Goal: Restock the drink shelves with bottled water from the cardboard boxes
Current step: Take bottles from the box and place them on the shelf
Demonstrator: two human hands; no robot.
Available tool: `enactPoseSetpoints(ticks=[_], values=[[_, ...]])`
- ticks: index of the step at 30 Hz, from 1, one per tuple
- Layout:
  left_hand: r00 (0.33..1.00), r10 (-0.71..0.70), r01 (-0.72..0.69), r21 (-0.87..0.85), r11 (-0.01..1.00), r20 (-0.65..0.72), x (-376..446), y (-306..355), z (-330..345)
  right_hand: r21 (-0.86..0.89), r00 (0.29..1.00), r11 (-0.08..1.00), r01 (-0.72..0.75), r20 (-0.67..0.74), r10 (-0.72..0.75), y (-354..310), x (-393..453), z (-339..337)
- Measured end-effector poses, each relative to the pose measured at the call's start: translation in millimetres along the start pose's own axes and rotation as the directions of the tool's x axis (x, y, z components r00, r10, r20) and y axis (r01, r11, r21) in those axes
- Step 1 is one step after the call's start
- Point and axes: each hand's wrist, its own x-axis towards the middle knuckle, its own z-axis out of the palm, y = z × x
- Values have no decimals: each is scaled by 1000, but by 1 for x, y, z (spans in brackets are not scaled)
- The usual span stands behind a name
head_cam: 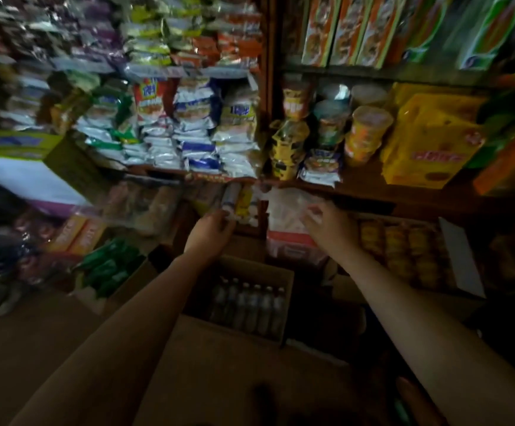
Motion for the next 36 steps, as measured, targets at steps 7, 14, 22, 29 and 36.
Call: enactPoseSetpoints(ticks=[7,14,22,29,36], values=[[942,-254,268,-34,963,221,47,-77,78,44,954,987,-153,266,136,53,24,111],[830,-440,456,36,889,342,94,-158,145,38,859,943,-331,425,284,103,53,214],[707,-498,516,117,849,502,144,-265,230,7,792,882,-472,443,420,151,78,336],[627,-479,506,147,850,615,175,-357,325,8,733,820,-572,453,507,201,82,452],[642,-478,523,114,845,600,197,-425,416,-27,711,810,-586,464,529,259,81,540]])
